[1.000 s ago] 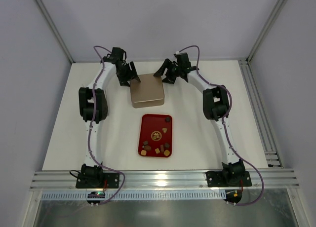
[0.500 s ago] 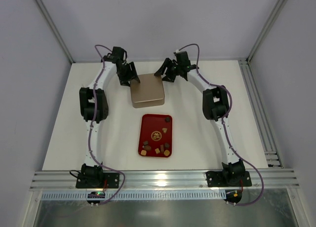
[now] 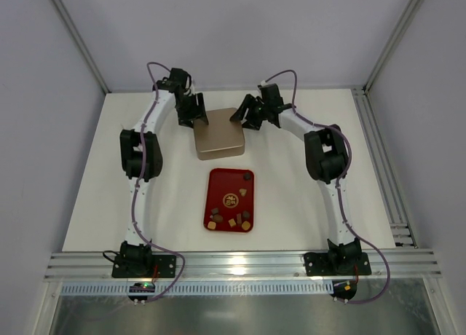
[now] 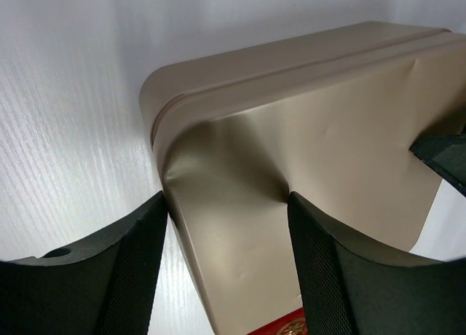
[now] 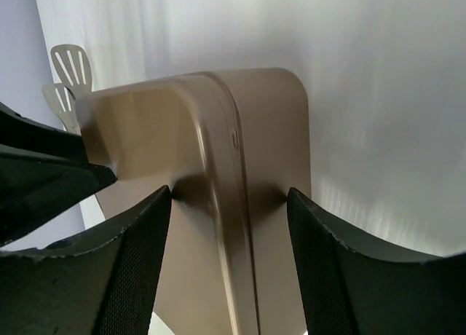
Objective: Pack the chocolate
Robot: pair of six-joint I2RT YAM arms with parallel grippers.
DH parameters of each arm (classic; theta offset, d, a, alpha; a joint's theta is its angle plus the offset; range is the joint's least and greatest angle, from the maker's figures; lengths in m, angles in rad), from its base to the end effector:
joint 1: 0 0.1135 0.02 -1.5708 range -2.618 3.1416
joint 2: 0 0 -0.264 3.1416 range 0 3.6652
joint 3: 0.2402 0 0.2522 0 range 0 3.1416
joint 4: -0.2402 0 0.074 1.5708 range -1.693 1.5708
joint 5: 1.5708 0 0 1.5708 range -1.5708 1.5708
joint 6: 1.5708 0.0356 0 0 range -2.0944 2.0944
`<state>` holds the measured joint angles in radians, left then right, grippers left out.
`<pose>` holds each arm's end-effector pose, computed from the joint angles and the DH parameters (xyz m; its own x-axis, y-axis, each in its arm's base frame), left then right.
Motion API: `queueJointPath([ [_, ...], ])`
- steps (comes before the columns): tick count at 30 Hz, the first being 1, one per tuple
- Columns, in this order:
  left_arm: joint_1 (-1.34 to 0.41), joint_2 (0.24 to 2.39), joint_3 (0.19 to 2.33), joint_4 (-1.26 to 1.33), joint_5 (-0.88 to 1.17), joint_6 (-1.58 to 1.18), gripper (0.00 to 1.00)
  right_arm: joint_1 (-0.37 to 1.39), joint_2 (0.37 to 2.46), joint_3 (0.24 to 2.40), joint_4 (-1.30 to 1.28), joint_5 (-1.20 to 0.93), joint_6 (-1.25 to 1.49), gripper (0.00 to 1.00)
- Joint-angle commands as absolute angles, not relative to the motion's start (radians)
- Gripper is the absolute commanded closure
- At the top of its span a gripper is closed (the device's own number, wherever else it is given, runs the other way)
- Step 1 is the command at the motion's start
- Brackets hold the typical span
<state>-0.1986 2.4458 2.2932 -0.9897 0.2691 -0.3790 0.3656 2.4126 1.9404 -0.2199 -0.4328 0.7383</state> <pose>0.5068 -0.1117 0.2063 -0.9389 -0.1749 -0.2965 -0.0526 0.9241 -0.3784 0.5029 0.2085 0.1635 -0.8622 0.3242 -0.3893 -0.0620 0.6952 0.7161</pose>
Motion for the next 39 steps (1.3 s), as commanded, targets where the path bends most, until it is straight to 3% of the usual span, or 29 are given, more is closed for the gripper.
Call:
queueJointPath([
  [1, -0.255, 2.609, 2.22, -1.192, 0.146, -0.261, 0.36, 0.426, 2.323, 1.779, -0.184, -0.419, 0.738, 0.36],
  [9, -0.268, 2.589, 2.23, -1.193, 0.124, -0.224, 0.3, 0.48, 2.152, 1.502, -0.006, -0.428, 0.811, 0.36],
  [18, -0.279, 2.563, 2.211, -1.192, 0.123, -0.203, 0.21, 0.523, 2.057, 1.428, 0.049, -0.419, 0.812, 0.36],
  [25, -0.279, 2.543, 2.214, -1.19, 0.109, -0.201, 0.18, 0.439, 2.066, 1.471, 0.017, -0.413, 0.799, 0.34],
  [30, -0.279, 2.546, 2.215, -1.192, 0.109, -0.202, 0.16, 0.385, 2.124, 1.577, 0.006, -0.426, 0.773, 0.27],
  [39, -0.279, 2.554, 2.214, -1.206, 0.075, -0.207, 0.16, 0.364, 2.279, 1.787, -0.155, -0.391, 0.772, 0.28],
])
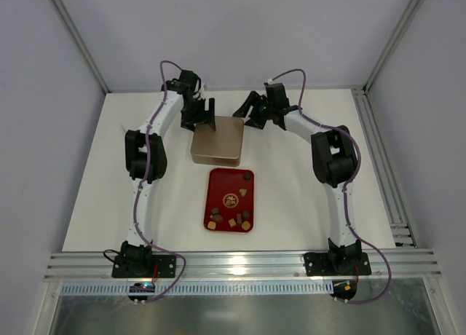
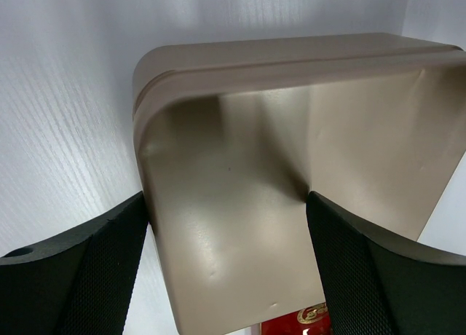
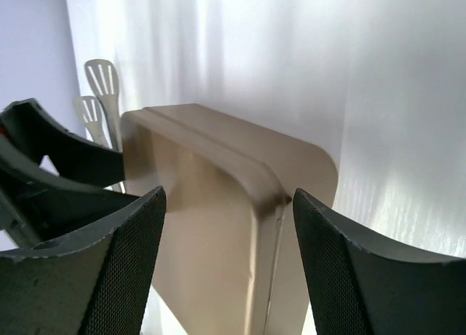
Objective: Pack the chocolate
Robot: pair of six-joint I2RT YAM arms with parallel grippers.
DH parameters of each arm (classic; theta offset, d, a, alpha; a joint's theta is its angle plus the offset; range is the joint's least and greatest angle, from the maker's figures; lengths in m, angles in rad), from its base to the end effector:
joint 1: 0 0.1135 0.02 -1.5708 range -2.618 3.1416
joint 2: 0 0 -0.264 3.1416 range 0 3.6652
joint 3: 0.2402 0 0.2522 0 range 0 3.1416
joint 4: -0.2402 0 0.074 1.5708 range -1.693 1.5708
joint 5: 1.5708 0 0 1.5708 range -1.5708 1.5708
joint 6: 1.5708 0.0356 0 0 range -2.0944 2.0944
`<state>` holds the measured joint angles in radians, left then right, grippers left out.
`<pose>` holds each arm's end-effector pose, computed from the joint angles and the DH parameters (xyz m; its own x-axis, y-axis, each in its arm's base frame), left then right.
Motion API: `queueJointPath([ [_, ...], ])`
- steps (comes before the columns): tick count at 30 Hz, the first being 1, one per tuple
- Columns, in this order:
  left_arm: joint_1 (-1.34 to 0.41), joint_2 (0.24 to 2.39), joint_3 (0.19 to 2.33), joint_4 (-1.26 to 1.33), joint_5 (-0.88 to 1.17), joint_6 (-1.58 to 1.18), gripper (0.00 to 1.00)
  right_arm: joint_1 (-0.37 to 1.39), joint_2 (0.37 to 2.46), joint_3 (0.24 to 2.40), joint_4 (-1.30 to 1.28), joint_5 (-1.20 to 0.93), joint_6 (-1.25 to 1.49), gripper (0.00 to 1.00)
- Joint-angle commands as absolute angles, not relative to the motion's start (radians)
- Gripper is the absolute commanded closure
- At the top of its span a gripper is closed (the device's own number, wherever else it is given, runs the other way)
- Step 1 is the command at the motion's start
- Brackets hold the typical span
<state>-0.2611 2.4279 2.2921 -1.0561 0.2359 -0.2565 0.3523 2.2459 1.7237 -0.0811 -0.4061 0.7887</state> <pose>0.4911 -0.1398 0.2117 -0.9531 -0.0007 -0.3027 0.0959 0.9479 -0.3039 0.4786 0.1909 0.1889 -0.8168 0.3941 -0.4214 -0.0608 0.6675 0.7422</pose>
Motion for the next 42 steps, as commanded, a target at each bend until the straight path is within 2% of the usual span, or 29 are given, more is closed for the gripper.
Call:
queueJointPath([
  [1, -0.279, 2.556, 2.214, -1.209, 0.072, -0.207, 0.16, 0.364, 2.286, 1.792, -0.164, -0.385, 0.767, 0.28],
  [11, -0.282, 2.585, 2.22, -1.224, 0.032, -0.222, 0.17, 0.368, 2.267, 1.717, -0.179, -0.345, 0.73, 0.31],
  [16, -0.298, 2.605, 2.243, -1.244, 0.009, -0.221, 0.18, 0.368, 2.327, 1.769, -0.244, -0.333, 0.726, 0.33],
  [28, -0.31, 2.641, 2.253, -1.27, -0.022, -0.215, 0.2, 0.374, 2.404, 1.898, -0.39, -0.313, 0.723, 0.5],
  [42, -0.31, 2.658, 2.295, -1.284, -0.003, -0.207, 0.2, 0.407, 2.318, 1.7, -0.305, -0.318, 0.726, 0.57],
])
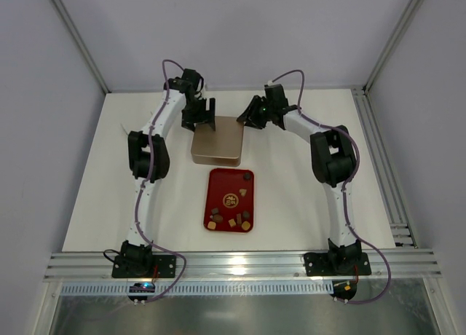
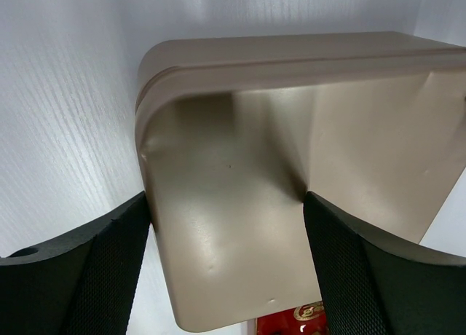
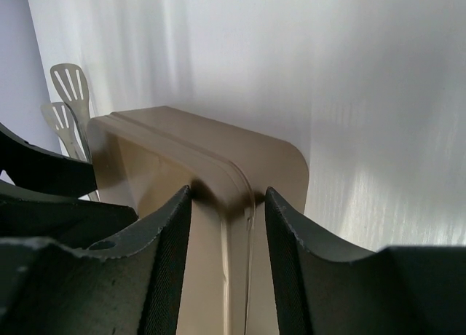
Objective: Pack the chocolate
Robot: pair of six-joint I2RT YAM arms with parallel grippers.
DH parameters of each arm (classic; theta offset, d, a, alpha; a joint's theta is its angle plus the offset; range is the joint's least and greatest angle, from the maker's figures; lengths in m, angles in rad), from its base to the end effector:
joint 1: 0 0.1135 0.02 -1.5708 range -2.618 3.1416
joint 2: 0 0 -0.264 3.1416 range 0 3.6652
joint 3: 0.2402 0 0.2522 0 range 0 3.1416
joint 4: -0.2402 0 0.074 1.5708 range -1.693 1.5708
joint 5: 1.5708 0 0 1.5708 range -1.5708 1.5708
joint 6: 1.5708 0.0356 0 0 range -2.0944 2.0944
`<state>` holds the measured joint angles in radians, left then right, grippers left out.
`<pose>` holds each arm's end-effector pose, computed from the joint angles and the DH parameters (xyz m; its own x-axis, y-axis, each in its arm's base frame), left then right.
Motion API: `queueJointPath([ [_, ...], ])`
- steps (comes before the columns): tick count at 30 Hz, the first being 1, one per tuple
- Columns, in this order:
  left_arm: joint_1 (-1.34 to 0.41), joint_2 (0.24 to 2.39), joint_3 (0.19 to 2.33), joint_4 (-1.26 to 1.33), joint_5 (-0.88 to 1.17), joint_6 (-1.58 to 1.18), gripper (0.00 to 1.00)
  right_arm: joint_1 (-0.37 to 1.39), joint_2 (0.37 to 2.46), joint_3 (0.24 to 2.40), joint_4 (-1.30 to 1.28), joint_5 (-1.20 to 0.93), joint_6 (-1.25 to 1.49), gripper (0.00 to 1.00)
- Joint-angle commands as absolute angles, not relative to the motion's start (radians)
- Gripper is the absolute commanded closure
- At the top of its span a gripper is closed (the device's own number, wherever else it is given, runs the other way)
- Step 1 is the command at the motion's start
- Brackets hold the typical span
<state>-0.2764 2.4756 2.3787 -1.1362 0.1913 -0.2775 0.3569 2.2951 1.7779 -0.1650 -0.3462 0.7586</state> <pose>0.4920 -0.1466 0.2098 -0.9630 -0.0064 -0.2695 0.0673 0.9624 -0.2633 0.4839 0.1933 0.1745 -0.8246 0.3831 -0.4162 -0.0112 0.7245 0.6892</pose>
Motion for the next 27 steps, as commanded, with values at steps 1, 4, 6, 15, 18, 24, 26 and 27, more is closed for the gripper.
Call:
queueJointPath([
  [1, -0.31, 2.657, 2.299, -1.285, -0.003, -0.207, 0.19, 0.408, 2.315, 1.692, -0.305, -0.321, 0.726, 0.58],
  [4, -0.31, 2.66, 2.312, -1.287, -0.003, -0.207, 0.17, 0.414, 2.31, 1.671, -0.305, -0.322, 0.727, 0.59],
  [6, -0.311, 2.668, 2.322, -1.29, -0.009, -0.209, 0.16, 0.416, 2.307, 1.661, -0.305, -0.324, 0.729, 0.59],
  [15, -0.313, 2.686, 2.364, -1.295, -0.008, -0.218, 0.14, 0.42, 2.388, 1.788, -0.396, -0.359, 0.761, 0.65],
  [18, -0.313, 2.694, 2.378, -1.295, -0.003, -0.216, 0.15, 0.426, 2.388, 1.799, -0.402, -0.367, 0.765, 0.66],
  [24, -0.313, 2.709, 2.448, -1.29, 0.023, -0.218, 0.16, 0.445, 2.326, 1.682, -0.321, -0.383, 0.782, 0.66],
  [26, -0.313, 2.709, 2.462, -1.289, 0.026, -0.219, 0.16, 0.446, 2.315, 1.675, -0.319, -0.38, 0.779, 0.66],
  [27, -0.314, 2.709, 2.474, -1.287, 0.026, -0.222, 0.15, 0.445, 2.313, 1.675, -0.322, -0.38, 0.775, 0.66],
])
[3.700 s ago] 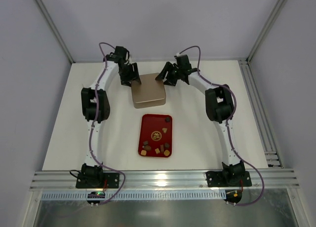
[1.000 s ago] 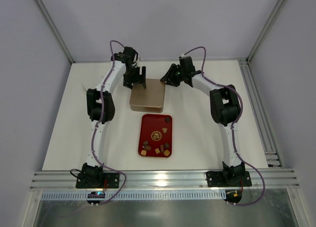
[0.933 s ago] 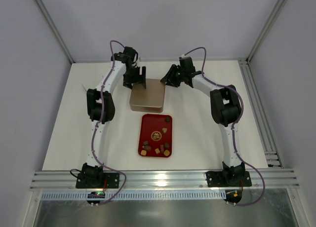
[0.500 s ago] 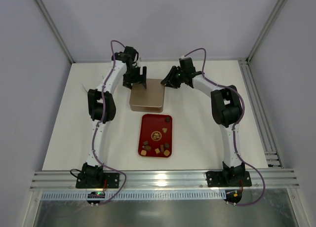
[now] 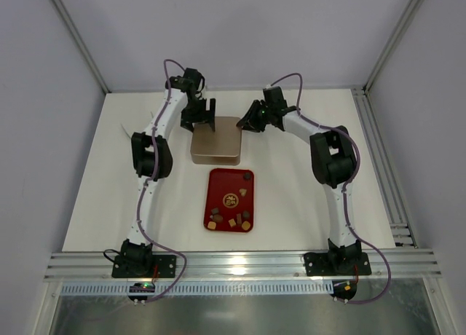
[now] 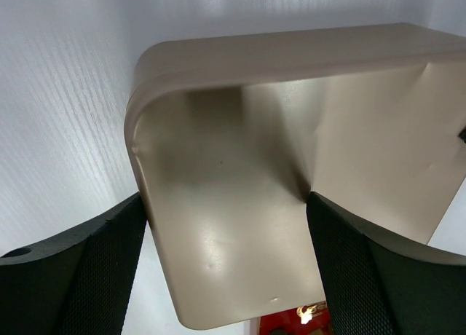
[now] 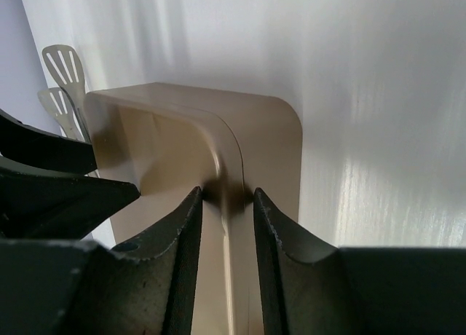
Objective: Pack the chocolate
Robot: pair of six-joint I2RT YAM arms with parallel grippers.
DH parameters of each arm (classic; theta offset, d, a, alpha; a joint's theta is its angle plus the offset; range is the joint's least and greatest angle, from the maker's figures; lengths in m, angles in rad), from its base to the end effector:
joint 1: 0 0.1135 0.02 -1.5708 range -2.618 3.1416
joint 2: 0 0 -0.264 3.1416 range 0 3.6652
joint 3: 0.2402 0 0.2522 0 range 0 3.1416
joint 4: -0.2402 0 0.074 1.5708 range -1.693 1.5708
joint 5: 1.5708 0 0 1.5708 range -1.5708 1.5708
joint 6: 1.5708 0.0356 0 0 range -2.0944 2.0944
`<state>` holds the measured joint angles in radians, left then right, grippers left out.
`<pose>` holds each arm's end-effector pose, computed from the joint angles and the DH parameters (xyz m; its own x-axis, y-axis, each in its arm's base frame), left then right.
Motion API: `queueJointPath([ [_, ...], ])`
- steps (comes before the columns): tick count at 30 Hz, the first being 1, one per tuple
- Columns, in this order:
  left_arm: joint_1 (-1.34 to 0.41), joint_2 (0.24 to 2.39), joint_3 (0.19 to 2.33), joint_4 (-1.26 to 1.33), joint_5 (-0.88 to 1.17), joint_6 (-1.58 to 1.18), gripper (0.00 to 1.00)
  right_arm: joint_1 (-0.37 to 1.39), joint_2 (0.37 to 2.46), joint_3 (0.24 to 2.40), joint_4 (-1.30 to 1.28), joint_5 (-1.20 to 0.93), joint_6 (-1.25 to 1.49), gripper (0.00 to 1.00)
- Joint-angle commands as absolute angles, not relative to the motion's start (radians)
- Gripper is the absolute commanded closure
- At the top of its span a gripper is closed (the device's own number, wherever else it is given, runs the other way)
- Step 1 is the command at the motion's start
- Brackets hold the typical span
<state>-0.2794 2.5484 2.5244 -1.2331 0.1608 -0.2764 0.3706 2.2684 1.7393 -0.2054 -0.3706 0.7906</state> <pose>0.4972 -0.1486 0.2114 -0.9669 -0.0028 -0.2553 0.0581 0.9713 -0.2307 0.4715 0.1970 0.1721 -0.8575 0.3776 -0.3495 0.0303 0.7152 0.6983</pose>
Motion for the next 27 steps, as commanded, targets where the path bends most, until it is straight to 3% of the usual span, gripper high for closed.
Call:
queueJointPath([
  [1, -0.313, 2.712, 2.48, -1.289, 0.026, -0.222, 0.15, 0.446, 2.309, 1.675, -0.325, -0.382, 0.775, 0.66],
  [6, -0.313, 2.701, 2.444, -1.278, 0.061, -0.245, 0.18, 0.439, 2.318, 1.724, -0.342, -0.367, 0.755, 0.61],
  [20, -0.33, 2.404, 1.827, -0.81, 0.269, -0.554, 0.31, 0.408, 2.509, 2.131, -0.518, -0.495, 0.588, 0.48],
  [27, -0.275, 2.283, 1.634, -0.658, 0.238, -0.603, 0.27, 0.394, 2.513, 2.138, -0.474, -0.537, 0.552, 0.35],
])
